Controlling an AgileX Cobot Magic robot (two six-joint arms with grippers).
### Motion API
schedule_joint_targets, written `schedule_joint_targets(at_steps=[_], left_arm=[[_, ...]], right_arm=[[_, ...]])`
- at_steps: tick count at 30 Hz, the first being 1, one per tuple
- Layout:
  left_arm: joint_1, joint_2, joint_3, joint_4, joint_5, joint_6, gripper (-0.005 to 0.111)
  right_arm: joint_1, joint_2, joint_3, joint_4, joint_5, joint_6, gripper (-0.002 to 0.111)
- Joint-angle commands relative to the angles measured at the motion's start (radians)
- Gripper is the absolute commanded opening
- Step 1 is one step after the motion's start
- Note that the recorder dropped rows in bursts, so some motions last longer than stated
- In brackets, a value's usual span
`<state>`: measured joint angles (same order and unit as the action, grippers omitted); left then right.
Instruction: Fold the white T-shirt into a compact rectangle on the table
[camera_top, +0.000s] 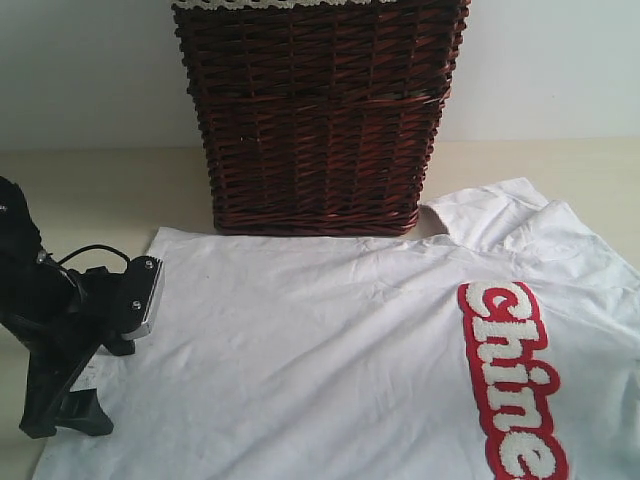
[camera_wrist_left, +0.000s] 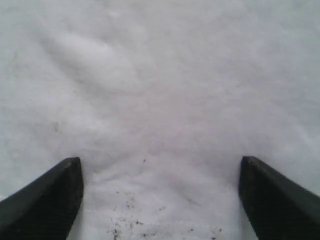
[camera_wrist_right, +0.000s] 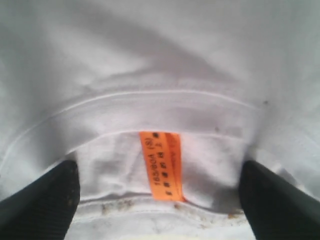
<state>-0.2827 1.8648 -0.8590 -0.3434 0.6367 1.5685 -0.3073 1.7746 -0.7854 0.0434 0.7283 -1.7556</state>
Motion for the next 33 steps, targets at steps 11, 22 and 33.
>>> schedule_joint_targets(at_steps=[11,22,33], left_arm=[[-0.005,0.043,0.023,-0.012,-0.064,0.003,0.082],[-0.005,0.043,0.023,-0.012,-0.064,0.003,0.082],[-0.005,0.043,0.023,-0.012,-0.064,0.003,0.082]], right_arm=[[-0.008,-0.173,0.009,0.364,0.040,-0.153,0.083],[-0.008,-0.175,0.009,0.773,0.032,-0.094,0.083],[0.034,-0.182,0.011,0.115,0.010,0.346,0.090]])
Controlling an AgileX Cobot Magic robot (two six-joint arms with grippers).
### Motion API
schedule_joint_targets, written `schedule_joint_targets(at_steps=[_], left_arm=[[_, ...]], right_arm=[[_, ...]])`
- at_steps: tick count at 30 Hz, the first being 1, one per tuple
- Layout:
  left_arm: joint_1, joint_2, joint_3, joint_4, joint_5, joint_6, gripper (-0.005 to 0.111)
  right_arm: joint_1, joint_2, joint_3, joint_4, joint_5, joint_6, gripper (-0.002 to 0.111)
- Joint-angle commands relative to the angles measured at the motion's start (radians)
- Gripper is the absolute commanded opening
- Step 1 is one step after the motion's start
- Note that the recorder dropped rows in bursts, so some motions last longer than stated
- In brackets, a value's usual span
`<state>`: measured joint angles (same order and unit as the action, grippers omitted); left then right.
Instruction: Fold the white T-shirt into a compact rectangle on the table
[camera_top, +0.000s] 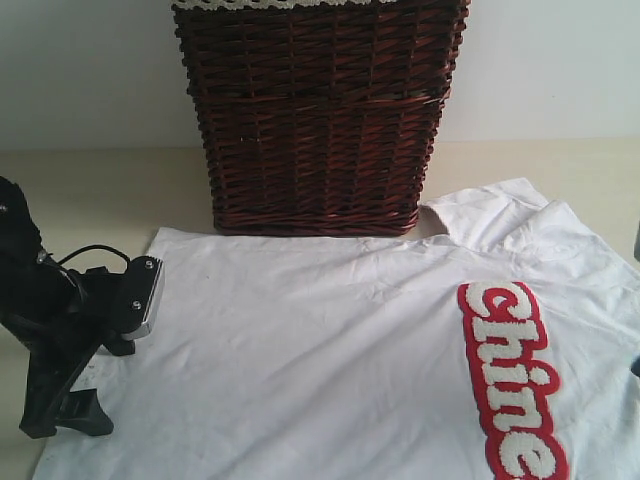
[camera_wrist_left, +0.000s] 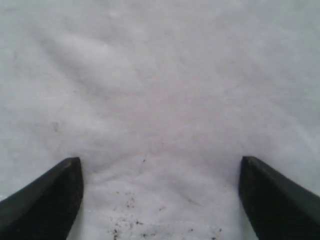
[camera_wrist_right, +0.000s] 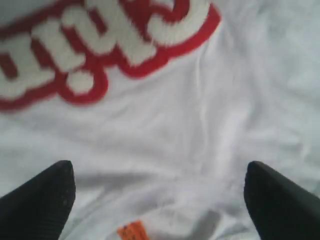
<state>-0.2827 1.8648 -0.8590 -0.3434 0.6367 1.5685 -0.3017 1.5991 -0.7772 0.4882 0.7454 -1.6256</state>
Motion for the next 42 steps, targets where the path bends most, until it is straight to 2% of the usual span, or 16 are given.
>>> schedule_joint_targets(at_steps=[1,5,8,11,14,16,18,20,32,34,39,42], left_arm=[[-0.005,0.043,0.023,-0.012,-0.064,0.003,0.082],[-0.005,0.043,0.023,-0.012,-0.064,0.003,0.082],[-0.005,0.043,0.023,-0.012,-0.064,0.003,0.082],[-0.005,0.043,0.023,-0.012,-0.064,0.003,0.082],[-0.005,0.043,0.023,-0.012,-0.064,0.003,0.082],[-0.005,0.043,0.023,-0.012,-0.064,0.003,0.082],[-0.005,0.043,0.023,-0.012,-0.064,0.003,0.082],[-0.005,0.043,0.023,-0.012,-0.064,0.003,0.082],[-0.005,0.043,0.023,-0.012,-0.066,0.003,0.082],[-0.005,0.043,0.023,-0.012,-0.066,0.003,0.082],[-0.005,0.043,0.023,-0.012,-0.066,0.003,0.082],[-0.005,0.043,0.023,-0.012,-0.066,0.003,0.082]], right_arm=[[0.030,-0.006,0.003,-0.363,0.014,0.237,0.090],[0.033,-0.006,0.003,-0.370,0.129,0.115,0.090],[0.033,-0.006,0.003,-0.325,0.133,0.004,0.090],[0.033,-0.006,0.003,-0.217,0.098,0.007,0.090],[0.033,-0.006,0.003,-0.118,0.116,0.146,0.090],[0.033,-0.006,0.003,-0.094,0.106,0.161,0.090],[0.033,-0.006,0.003,-0.108,0.091,0.186,0.093],[0.033,-0.006,0.003,-0.133,0.091,0.189,0.106],[0.033,-0.010,0.003,-0.091,0.075,0.232,0.105],[0.033,-0.010,0.003,-0.140,0.121,0.206,0.105],[0.033,0.003,0.003,-0.458,0.263,0.153,0.105],[0.033,0.025,0.003,-0.597,0.243,0.143,0.105]])
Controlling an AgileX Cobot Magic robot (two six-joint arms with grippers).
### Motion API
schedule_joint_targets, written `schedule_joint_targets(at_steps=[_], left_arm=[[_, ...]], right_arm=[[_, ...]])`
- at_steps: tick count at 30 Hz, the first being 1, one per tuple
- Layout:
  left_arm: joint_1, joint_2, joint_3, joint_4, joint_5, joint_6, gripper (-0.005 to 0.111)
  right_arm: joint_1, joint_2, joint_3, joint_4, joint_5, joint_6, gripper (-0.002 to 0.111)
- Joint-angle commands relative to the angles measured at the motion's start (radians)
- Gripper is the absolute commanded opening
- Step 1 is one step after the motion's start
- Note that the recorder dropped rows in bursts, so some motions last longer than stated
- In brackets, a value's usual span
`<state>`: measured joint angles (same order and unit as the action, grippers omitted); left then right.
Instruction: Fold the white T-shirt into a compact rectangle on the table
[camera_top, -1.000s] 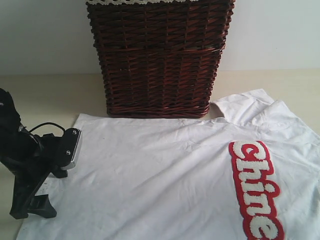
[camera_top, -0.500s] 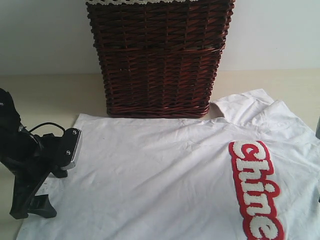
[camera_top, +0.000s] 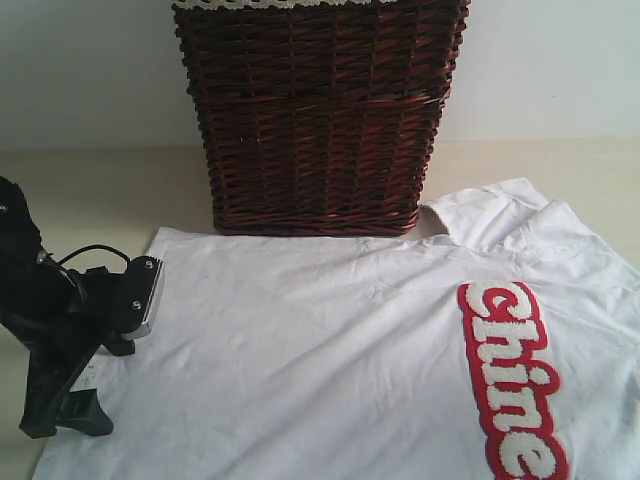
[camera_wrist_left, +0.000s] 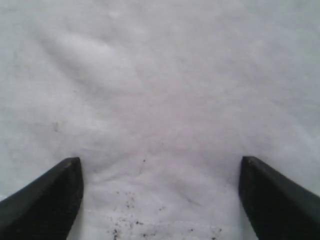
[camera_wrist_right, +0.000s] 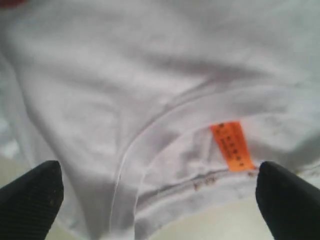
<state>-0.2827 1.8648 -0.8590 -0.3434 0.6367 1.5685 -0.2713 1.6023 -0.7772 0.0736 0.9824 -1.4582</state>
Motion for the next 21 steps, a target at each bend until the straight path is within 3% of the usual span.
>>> schedule_joint_targets(at_steps=[1,5,21], left_arm=[[-0.005,0.043,0.023,-0.012,-0.066,0.003,0.082],[-0.005,0.043,0.023,-0.012,-0.066,0.003,0.082],[-0.005,0.043,0.023,-0.012,-0.066,0.003,0.082]], right_arm=[[0.003,0.031,0.003,-0.218,-0.033,-0.024,0.105],[0.003,0.054,0.003,-0.256,-0.169,-0.024,0.105],[0.003,0.068,0.003,0.023,-0.170,-0.268,0.105]])
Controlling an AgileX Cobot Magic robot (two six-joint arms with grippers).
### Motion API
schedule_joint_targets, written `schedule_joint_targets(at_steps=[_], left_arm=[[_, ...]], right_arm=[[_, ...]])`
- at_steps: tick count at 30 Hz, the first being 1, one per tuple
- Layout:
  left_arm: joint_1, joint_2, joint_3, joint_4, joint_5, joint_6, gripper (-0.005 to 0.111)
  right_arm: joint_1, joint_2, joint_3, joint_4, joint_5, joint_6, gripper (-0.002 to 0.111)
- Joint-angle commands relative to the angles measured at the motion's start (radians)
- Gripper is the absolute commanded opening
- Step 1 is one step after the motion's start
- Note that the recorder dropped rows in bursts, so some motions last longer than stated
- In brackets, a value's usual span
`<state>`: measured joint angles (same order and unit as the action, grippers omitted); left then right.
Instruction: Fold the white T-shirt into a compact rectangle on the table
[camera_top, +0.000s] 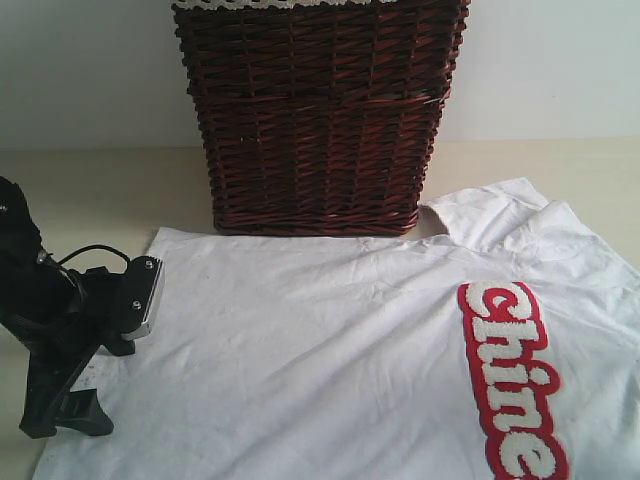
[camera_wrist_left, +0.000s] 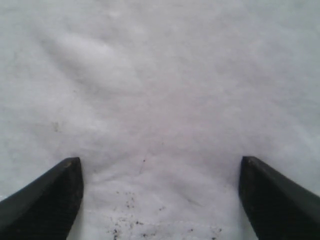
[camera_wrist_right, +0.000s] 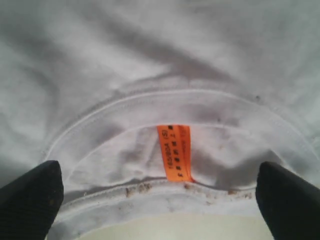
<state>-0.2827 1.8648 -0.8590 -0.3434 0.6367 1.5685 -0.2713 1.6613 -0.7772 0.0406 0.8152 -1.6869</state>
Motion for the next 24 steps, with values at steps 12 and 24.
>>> schedule_joint_targets(at_steps=[12,24], left_arm=[[-0.005,0.043,0.023,-0.012,-0.066,0.003,0.082],[-0.005,0.043,0.023,-0.012,-0.066,0.003,0.082]], right_arm=[[0.003,0.077,0.003,0.055,-0.078,-0.045,0.105],[0.003,0.138,0.003,-0.041,-0.107,-0.045,0.105]])
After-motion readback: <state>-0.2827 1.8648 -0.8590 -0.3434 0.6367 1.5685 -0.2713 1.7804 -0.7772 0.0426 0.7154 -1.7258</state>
